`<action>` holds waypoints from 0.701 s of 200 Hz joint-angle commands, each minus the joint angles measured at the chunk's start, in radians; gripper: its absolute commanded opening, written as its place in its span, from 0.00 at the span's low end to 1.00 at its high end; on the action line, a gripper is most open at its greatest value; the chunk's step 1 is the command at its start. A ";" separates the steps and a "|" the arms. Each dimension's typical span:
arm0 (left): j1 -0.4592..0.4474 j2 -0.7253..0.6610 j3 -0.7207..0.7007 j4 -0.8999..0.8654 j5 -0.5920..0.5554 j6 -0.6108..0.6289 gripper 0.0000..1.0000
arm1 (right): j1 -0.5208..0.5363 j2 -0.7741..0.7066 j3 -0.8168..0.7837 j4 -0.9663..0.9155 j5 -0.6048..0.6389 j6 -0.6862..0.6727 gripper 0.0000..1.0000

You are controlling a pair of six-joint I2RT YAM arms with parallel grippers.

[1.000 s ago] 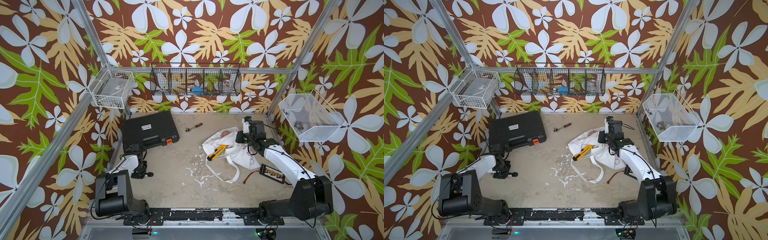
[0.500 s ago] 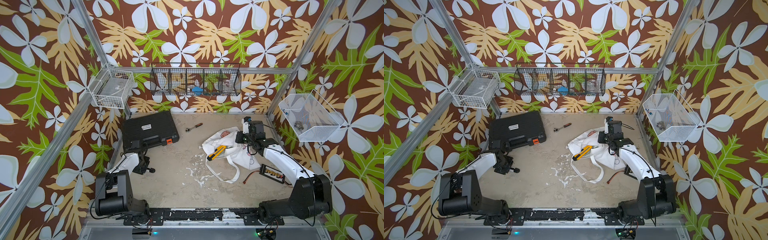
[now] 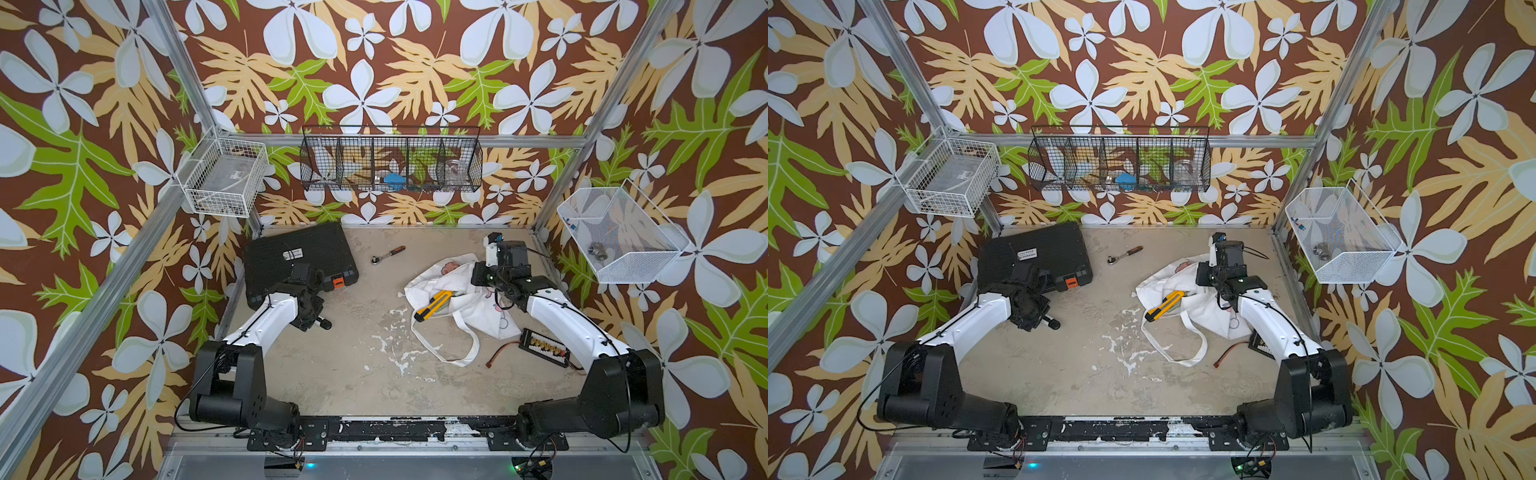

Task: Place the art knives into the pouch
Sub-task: Pick up the utility knife at the center of the board, then place the utility knife in the pouch.

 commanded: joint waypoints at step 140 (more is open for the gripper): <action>-0.469 0.337 0.541 -0.166 -0.071 -0.064 0.31 | 0.000 0.008 0.013 0.002 0.038 -0.006 0.00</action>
